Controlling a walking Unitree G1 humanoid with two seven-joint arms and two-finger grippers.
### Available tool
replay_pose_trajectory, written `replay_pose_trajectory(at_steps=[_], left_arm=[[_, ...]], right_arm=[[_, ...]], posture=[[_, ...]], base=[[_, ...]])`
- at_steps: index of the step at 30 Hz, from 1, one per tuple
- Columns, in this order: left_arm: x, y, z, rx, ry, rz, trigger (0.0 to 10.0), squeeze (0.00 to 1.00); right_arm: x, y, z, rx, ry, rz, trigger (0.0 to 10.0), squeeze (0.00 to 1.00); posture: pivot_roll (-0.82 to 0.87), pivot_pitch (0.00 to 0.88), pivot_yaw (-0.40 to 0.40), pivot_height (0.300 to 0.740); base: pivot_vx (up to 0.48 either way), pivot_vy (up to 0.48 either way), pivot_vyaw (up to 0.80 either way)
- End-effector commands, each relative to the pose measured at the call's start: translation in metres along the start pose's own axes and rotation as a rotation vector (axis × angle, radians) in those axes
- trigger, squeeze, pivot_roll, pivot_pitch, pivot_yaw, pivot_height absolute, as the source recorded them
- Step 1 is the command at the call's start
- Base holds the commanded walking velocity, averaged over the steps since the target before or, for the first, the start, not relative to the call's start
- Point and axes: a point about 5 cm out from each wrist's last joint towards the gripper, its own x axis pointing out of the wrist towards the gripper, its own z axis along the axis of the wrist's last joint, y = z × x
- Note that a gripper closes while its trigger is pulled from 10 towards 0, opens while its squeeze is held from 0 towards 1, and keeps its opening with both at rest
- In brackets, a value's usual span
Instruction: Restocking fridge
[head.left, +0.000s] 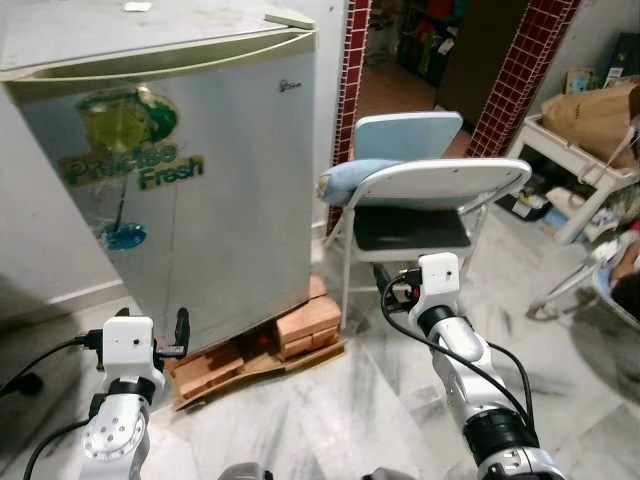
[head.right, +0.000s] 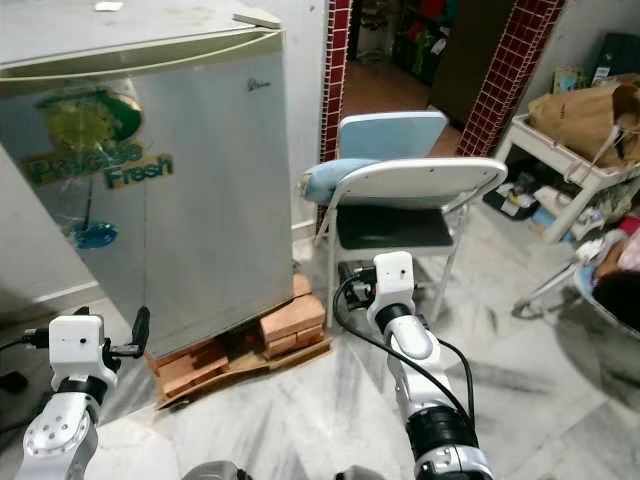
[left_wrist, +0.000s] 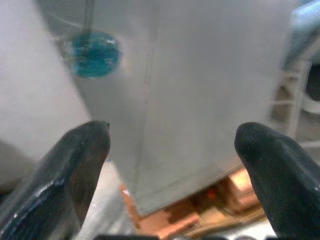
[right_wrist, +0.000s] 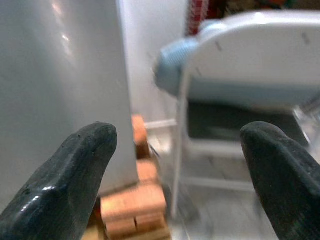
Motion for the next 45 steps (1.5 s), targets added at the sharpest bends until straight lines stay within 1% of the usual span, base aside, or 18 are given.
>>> replay_pose_trajectory(at_steps=[1, 4, 5, 6, 10, 13, 24, 28, 31, 36, 45], left_arm=[[-0.003, 0.004, 0.0, 0.021, -0.007, 0.003, 10.0, 0.0], [-0.005, 0.005, -0.002, 0.027, -0.003, 0.009, 10.0, 0.0], [-0.006, 0.006, -0.002, 0.028, -0.002, 0.01, 10.0, 0.0], [-0.006, 0.007, -0.002, 0.029, 0.0, 0.014, 10.0, 0.0], [-0.007, 0.009, -0.002, 0.033, 0.001, 0.02, 10.0, 0.0], [-0.008, 0.009, -0.003, 0.036, 0.004, 0.019, 10.0, 0.0], [-0.004, 0.009, -0.002, 0.041, -0.006, 0.01, 10.0, 0.0], [-0.002, 0.01, -0.001, 0.04, -0.011, 0.017, 10.0, 0.0], [-0.005, 0.007, 0.001, 0.039, -0.016, 0.016, 10.0, 0.0], [-0.005, 0.005, 0.001, 0.042, -0.015, 0.011, 10.0, 0.0], [-0.004, 0.004, -0.002, 0.042, -0.006, 0.008, 10.0, 0.0]], right_arm=[[-0.006, -0.004, -0.004, 0.025, 0.007, -0.015, 10.0, 0.0], [-0.014, -0.006, -0.011, 0.029, 0.023, -0.019, 10.0, 0.0], [-0.016, -0.007, -0.012, 0.02, 0.027, -0.016, 10.0, 0.0], [-0.022, -0.009, -0.015, 0.002, 0.032, -0.017, 10.0, 0.0], [-0.03, -0.016, -0.019, -0.012, 0.043, -0.035, 10.0, 0.0], [-0.032, -0.019, -0.02, -0.014, 0.049, -0.046, 10.0, 0.0], [-0.027, -0.013, -0.016, -0.01, 0.044, -0.029, 10.0, 0.0], [-0.026, -0.007, -0.016, -0.012, 0.046, -0.005, 10.0, 0.0], [-0.026, -0.008, -0.015, -0.012, 0.042, -0.005, 10.0, 0.0], [-0.023, -0.008, -0.013, -0.016, 0.037, -0.006, 10.0, 0.0], [-0.023, -0.006, -0.014, -0.019, 0.044, 0.001, 10.0, 0.0]], posture=[[0.03, 0.028, 0.007, 0.735], [0.04, 0.028, 0.004, 0.735], [0.04, 0.028, 0.003, 0.735], [0.04, 0.028, 0.003, 0.735], [0.04, 0.032, 0.003, 0.735], [0.04, 0.032, 0.004, 0.735], [0.04, 0.029, 0.0, 0.735], [0.05, 0.03, -0.007, 0.735], [0.05, 0.03, -0.007, 0.735], [0.05, 0.03, -0.008, 0.735], [0.05, 0.031, -0.008, 0.735]], base=[[0.0, 0.48, 0.0], [0.0, 0.48, 0.0], [0.0, 0.48, 0.0], [0.0, 0.48, 0.0], [0.0, 0.48, 0.0], [0.0, 0.48, 0.0], [0.0, 0.48, -0.71], [0.0, 0.48, -0.8], [0.0, 0.48, 0.0], [0.0, 0.48, 0.0], [0.0, 0.48, 0.0]])
